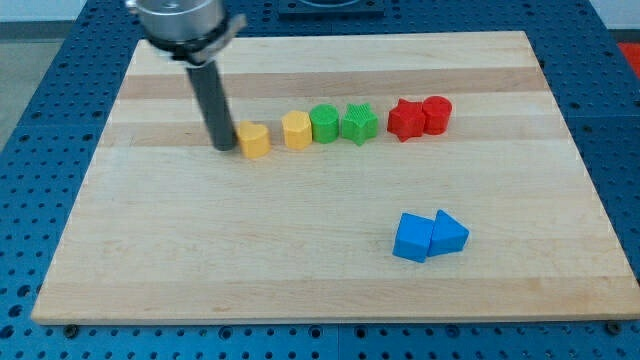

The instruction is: Slide the blue cube and blue triangle to the bottom of blue cube

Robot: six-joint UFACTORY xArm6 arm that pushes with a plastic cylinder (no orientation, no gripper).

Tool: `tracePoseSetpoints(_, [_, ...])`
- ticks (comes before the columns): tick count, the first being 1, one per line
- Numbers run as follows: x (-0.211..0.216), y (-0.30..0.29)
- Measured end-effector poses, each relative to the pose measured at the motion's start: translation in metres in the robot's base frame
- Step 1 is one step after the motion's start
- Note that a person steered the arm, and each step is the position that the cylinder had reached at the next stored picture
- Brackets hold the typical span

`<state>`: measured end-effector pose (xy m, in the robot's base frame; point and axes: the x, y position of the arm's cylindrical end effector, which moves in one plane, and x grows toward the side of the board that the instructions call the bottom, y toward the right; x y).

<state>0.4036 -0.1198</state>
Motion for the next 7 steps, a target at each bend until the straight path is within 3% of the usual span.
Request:
tracePoseSetpoints(2, [0.000, 0.000])
tracePoseSetpoints(3, [0.074, -0.021])
tracePoseSetpoints(5, [0.215, 0.123])
tracePoseSetpoints(6, [0.206, 0.233])
tracePoseSetpoints(7, [0.168, 0.304])
